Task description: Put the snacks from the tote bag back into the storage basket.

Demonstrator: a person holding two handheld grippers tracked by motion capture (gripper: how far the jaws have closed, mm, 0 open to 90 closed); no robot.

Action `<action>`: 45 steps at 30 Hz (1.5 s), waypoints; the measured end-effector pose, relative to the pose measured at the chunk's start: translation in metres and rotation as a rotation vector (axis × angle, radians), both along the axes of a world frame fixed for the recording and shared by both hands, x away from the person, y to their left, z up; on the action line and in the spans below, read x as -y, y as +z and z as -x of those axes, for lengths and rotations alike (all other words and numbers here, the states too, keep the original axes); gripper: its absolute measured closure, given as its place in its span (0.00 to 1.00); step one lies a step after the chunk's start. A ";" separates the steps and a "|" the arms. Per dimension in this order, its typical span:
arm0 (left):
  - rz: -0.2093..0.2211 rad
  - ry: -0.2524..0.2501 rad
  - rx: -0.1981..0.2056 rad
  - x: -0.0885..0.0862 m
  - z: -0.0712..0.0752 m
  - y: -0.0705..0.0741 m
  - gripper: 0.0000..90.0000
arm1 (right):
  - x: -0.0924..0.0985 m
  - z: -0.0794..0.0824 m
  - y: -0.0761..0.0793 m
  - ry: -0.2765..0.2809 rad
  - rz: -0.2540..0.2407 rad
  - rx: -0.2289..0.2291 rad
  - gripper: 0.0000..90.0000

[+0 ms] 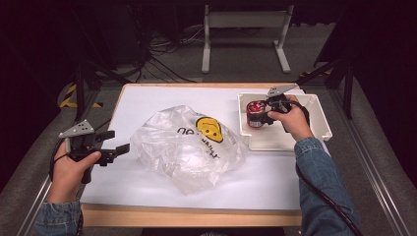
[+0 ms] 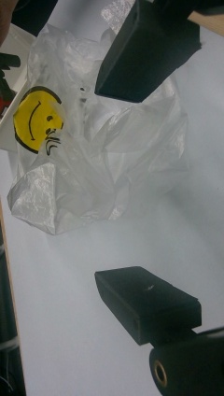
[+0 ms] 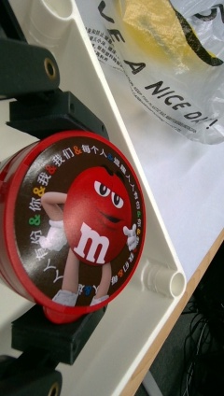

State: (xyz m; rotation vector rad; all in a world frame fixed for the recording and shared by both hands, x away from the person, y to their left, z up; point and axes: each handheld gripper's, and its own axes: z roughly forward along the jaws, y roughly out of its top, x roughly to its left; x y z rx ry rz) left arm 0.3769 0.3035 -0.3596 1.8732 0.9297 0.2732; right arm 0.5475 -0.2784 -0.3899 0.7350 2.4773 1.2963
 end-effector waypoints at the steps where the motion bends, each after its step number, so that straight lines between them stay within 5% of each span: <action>1: 0.000 0.000 0.001 0.000 0.000 0.000 0.13 | 0.000 0.000 -0.001 0.004 0.000 0.001 0.26; 14: 0.003 -0.002 -0.001 0.001 -0.001 0.001 0.13 | -0.004 0.001 -0.018 0.020 -0.004 -0.006 0.26; 45: -0.002 -0.007 0.000 0.002 -0.002 0.000 0.13 | -0.008 0.002 -0.025 0.039 0.012 -0.020 0.26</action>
